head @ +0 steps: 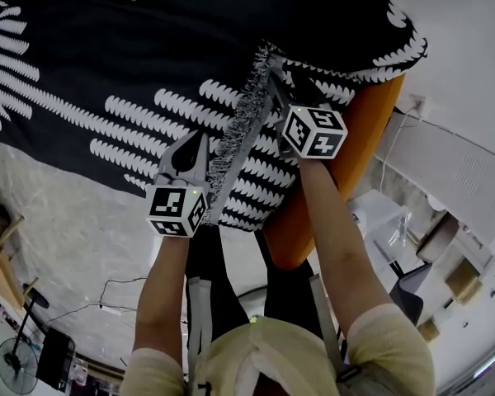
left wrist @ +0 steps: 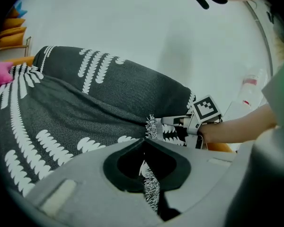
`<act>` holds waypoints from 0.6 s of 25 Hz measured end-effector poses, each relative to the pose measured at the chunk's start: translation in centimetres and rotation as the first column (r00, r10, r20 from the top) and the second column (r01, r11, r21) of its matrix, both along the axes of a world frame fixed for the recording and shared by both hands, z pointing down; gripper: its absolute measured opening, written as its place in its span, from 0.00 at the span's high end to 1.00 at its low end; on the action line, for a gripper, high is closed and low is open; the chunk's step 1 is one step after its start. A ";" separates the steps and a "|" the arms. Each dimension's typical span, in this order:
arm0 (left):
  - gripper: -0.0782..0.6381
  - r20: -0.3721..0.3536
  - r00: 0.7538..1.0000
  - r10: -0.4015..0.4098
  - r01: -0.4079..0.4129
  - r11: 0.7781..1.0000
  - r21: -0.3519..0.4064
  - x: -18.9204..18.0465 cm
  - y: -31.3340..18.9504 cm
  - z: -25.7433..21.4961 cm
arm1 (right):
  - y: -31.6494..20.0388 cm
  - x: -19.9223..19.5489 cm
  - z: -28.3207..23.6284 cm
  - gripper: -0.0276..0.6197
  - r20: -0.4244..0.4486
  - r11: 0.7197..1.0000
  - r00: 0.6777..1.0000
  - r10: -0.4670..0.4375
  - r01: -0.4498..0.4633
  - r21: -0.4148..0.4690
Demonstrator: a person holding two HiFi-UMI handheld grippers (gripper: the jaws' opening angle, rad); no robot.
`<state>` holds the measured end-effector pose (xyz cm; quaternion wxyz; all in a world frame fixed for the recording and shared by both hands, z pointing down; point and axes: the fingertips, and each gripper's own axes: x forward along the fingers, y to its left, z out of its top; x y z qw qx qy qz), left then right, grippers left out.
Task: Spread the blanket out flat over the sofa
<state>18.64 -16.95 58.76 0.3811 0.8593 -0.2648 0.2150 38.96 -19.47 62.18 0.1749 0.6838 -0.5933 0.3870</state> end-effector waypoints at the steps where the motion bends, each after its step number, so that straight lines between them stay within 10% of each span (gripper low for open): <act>1: 0.89 0.001 1.000 0.001 -0.001 1.000 -0.001 0.0 0.0 0.0 | -0.3 0.2 -0.2 0.64 -0.010 1.000 1.000 -0.005 0.005 0.007; 15: 0.89 -0.010 1.000 -0.030 0.030 1.000 0.004 -0.9 0.1 -0.5 | 0.9 5.2 1.0 0.63 -0.105 0.997 0.995 -0.004 -0.004 -0.074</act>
